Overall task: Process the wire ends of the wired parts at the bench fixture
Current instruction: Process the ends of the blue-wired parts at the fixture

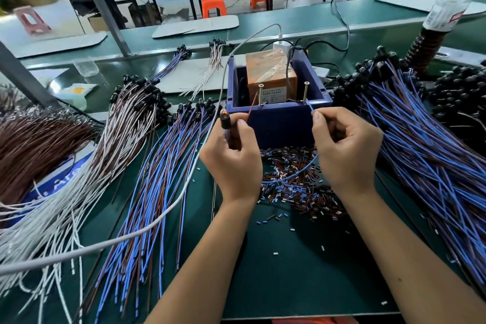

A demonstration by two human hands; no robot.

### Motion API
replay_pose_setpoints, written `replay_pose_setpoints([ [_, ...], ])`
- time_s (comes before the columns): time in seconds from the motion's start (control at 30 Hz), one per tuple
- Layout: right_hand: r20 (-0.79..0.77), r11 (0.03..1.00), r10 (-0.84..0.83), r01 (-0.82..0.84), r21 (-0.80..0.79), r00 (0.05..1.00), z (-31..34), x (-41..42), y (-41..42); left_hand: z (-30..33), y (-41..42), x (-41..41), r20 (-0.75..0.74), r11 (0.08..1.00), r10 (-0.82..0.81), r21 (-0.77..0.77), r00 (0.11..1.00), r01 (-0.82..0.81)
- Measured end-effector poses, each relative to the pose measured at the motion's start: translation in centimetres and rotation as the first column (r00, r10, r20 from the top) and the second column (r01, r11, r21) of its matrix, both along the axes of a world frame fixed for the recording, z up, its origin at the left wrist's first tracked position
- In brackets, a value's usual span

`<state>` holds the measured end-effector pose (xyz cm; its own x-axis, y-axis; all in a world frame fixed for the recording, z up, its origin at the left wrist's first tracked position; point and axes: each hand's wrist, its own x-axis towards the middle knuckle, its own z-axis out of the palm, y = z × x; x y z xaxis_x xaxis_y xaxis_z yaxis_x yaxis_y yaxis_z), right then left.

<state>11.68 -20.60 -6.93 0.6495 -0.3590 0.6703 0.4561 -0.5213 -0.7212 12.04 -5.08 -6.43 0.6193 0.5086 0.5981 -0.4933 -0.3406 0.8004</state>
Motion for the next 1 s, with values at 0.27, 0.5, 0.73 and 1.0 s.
replay_pose_setpoints([
  [0.27, -0.004, 0.991, -0.053, 0.053, 0.119, 0.999, 0.6, -0.6, -0.4, 0.9, -1.3, -1.3, 0.101, 0.999, -0.049, 0.026, 0.994, 0.046],
  [0.5, -0.144, 0.953, -0.212, 0.238, 0.190, 0.967, 2.9, -2.3, -5.1, 4.7, -7.5, -1.7, -0.042, 0.928, -0.355, 0.100, 0.934, 0.358],
  [0.73, -0.141, 0.764, -0.614, 0.540, -0.355, 0.776, 6.2, -6.0, -12.5, 7.6, -15.5, 0.0, -0.317, 0.805, -0.453, 0.256, 0.833, 0.535],
  [1.0, -0.322, 0.978, 0.194, -0.159, 0.133, 0.927, 7.4, -7.3, -12.7, 10.6, -20.1, 0.7, -0.370, 0.738, -0.674, -0.308, 0.639, 0.601],
])
